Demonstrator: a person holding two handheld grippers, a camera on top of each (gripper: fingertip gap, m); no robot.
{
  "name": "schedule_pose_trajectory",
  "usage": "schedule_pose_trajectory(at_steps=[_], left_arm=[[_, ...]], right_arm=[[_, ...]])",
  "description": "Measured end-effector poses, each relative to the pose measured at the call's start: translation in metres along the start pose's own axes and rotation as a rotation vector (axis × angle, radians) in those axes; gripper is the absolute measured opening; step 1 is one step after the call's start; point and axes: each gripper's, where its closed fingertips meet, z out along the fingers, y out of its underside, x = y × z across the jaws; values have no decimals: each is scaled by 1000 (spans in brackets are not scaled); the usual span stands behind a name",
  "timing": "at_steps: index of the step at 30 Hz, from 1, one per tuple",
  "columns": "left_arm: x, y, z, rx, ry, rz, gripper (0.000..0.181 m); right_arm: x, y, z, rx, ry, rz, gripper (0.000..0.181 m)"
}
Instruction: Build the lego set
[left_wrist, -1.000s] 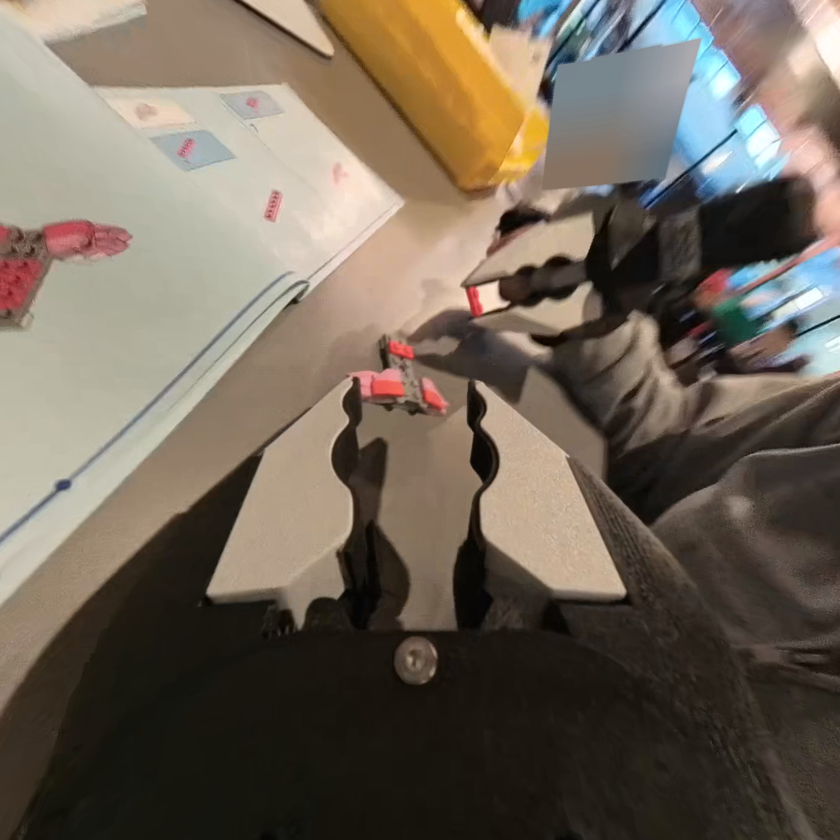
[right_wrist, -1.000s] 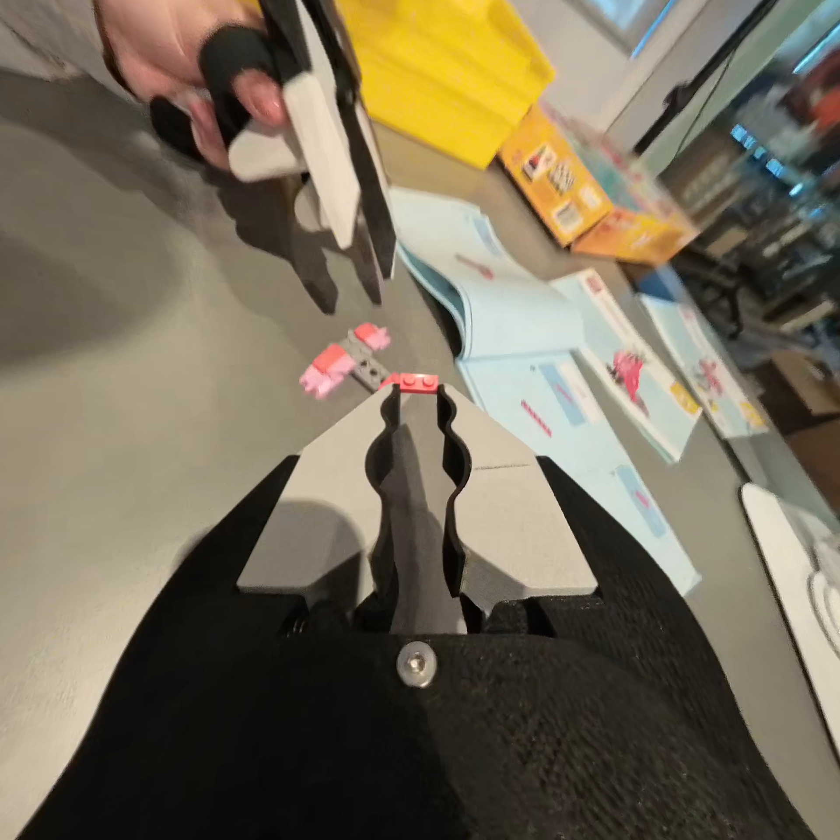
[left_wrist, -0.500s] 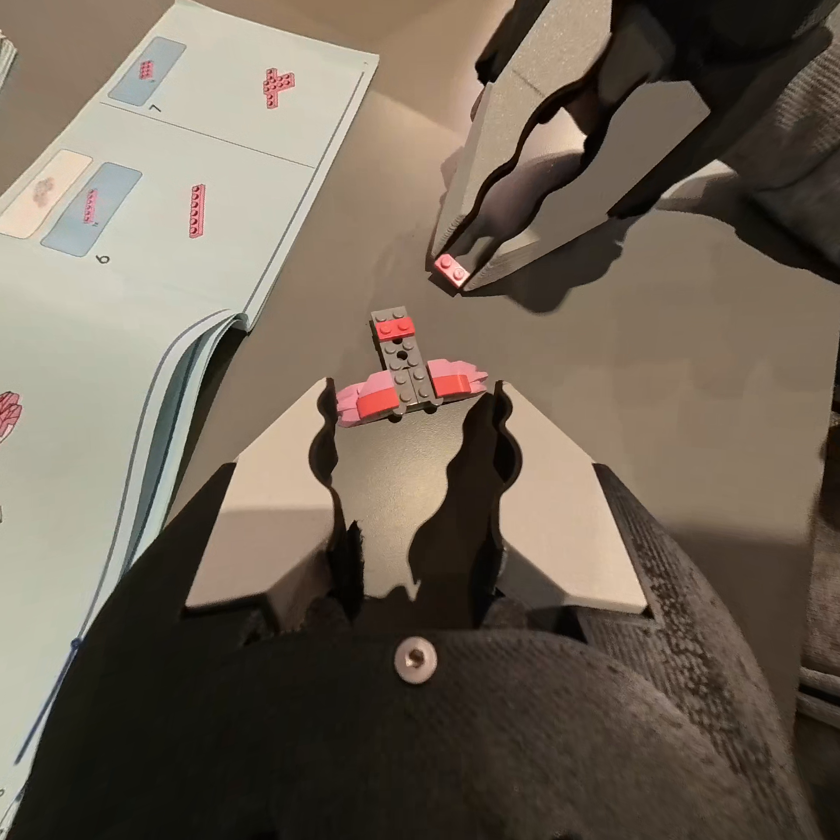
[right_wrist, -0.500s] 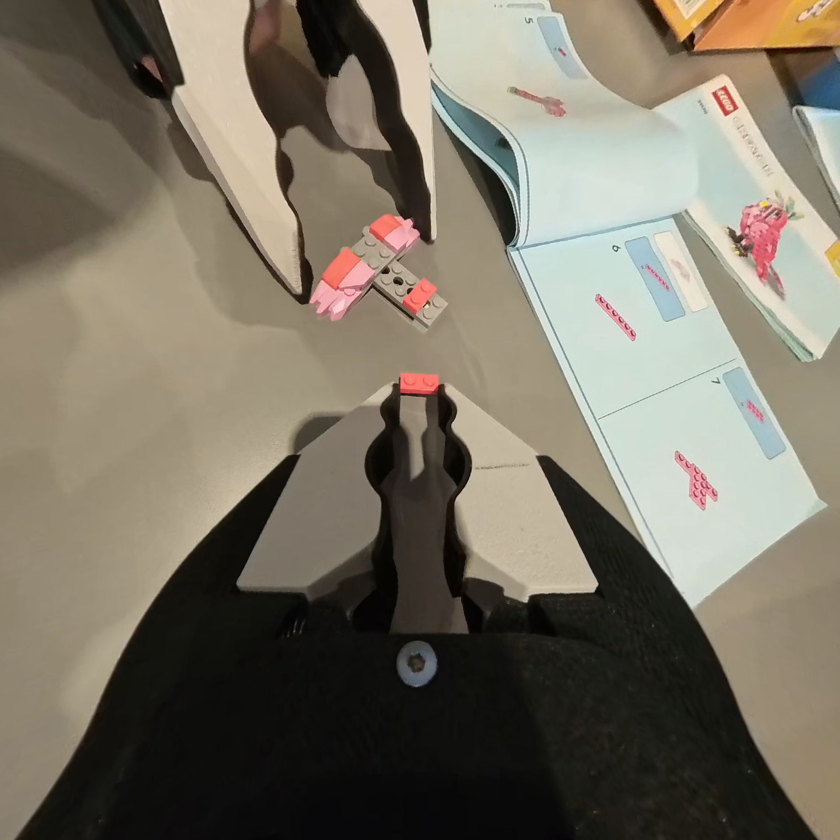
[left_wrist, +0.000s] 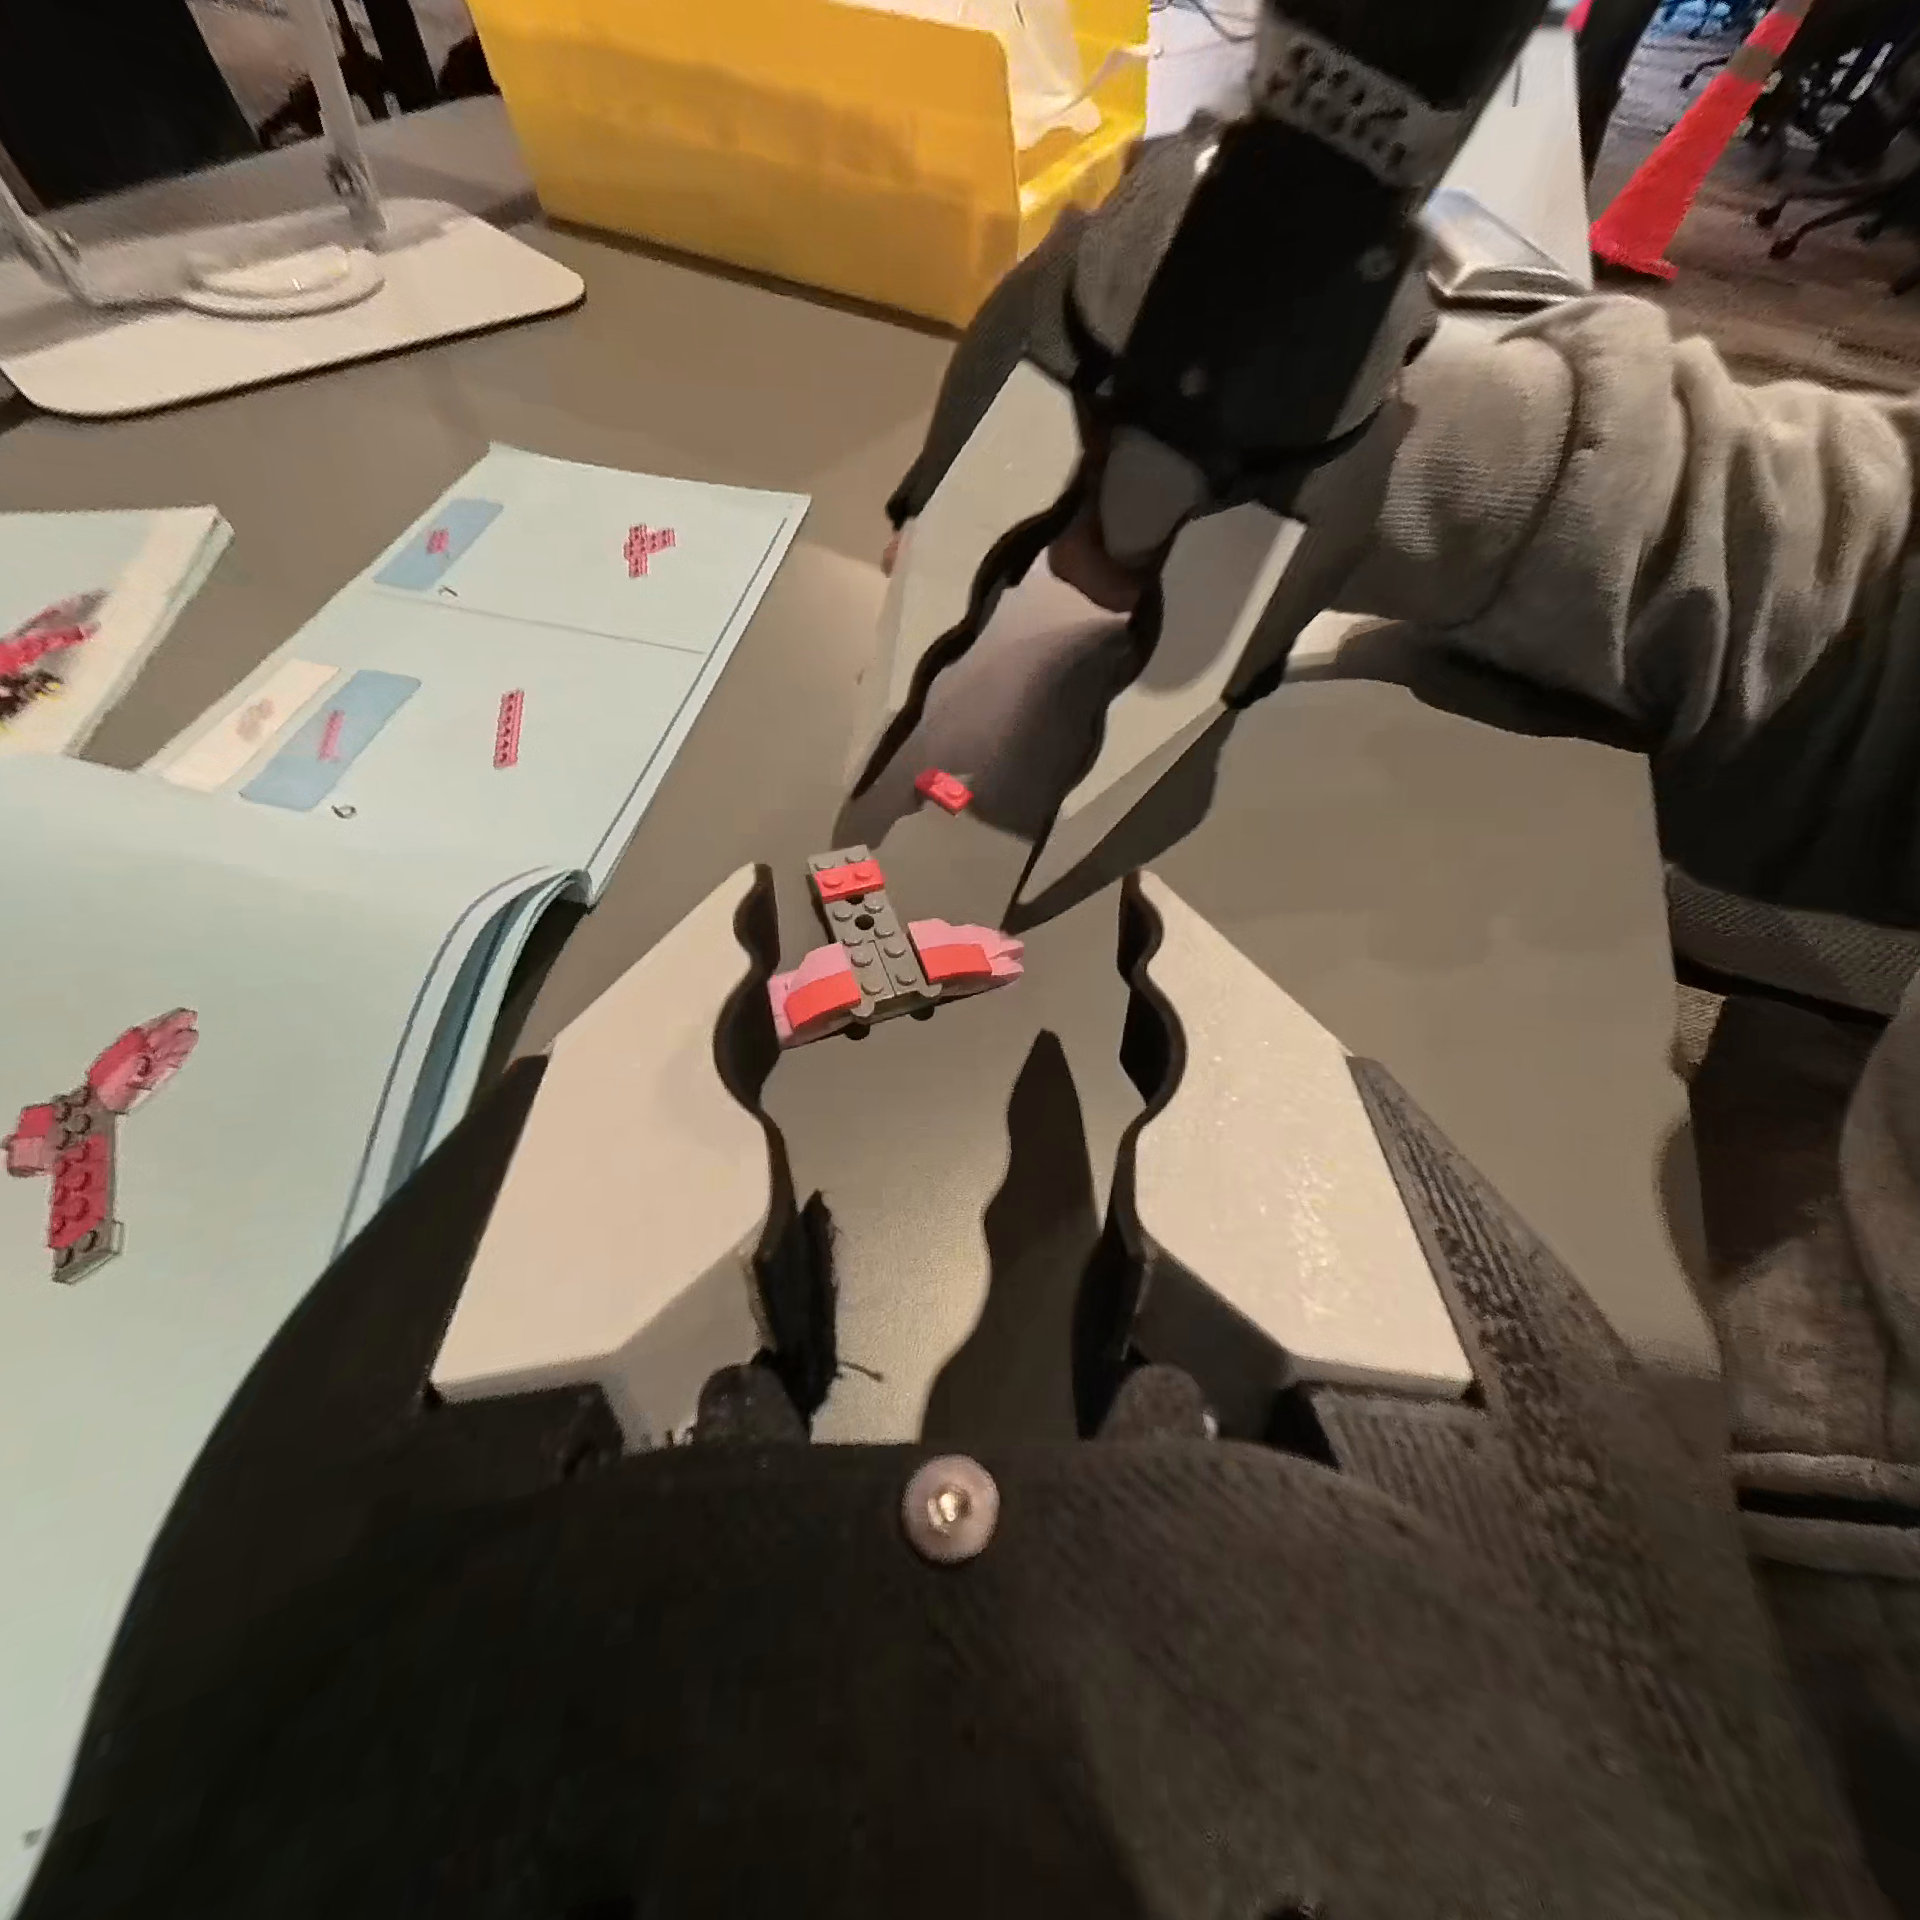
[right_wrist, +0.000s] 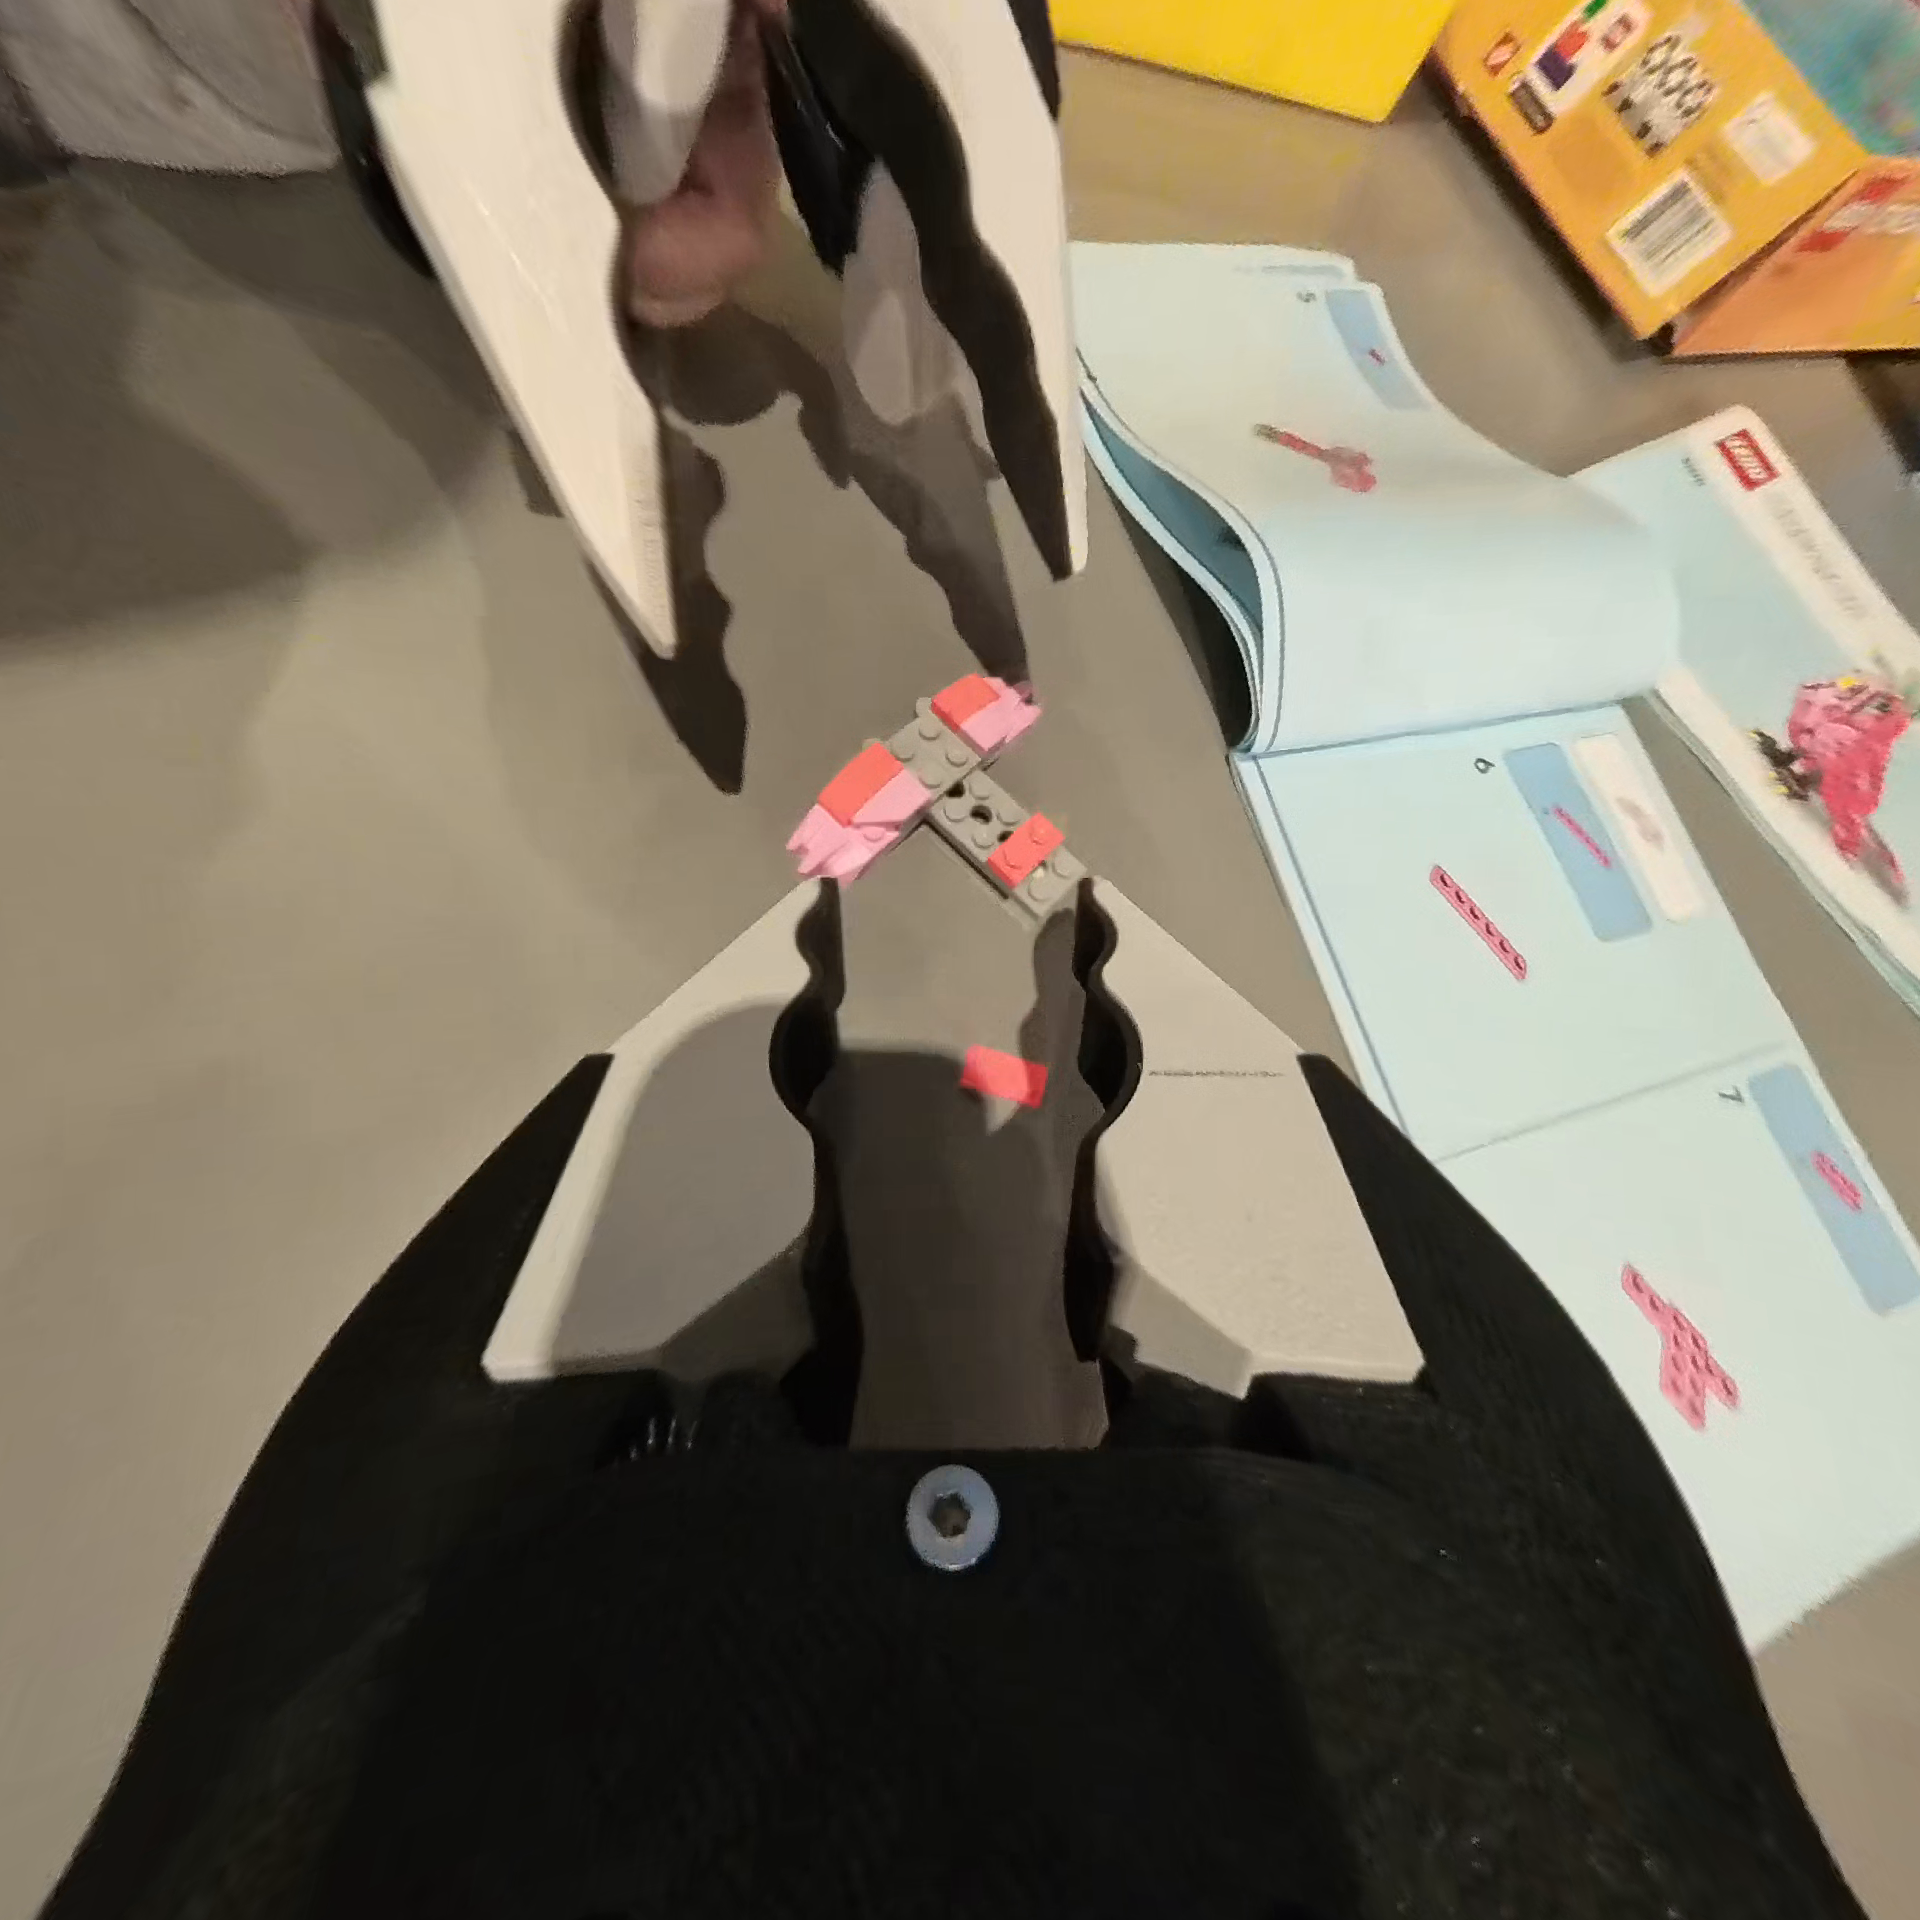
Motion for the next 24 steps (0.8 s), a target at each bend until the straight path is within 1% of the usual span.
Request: schedule_pose_trajectory(at_steps=[5,8,10,13,15,18,21,22,24], left_arm=[[-6,7,-8,-34,-11,129,65],[-10,18,-12,-69,-22,228,65],[-11,23,-16,-80,-11,274,65],[-10,21,-23,-47,4,331,63],[-10,21,-27,-36,0,377,63],[-11,22,-31,-8,-14,490,62],[-14,16,-35,65,-37,575,64],[-14,16,-37,84,-52,634,64],[-17,21,-34,62,-97,794,68]], right_arm=[[9,0,15,-12,-76,-11,46],[1,0,19,-16,-188,28,48],[-1,0,19,-25,-219,40,45],[2,2,18,-36,-217,39,27],[1,1,19,-35,-214,34,18],[-3,-1,20,-32,-218,30,15],[-5,-4,15,-18,-219,31,15],[-6,-9,12,9,-222,37,15],[-7,-18,5,62,-228,58,14]])
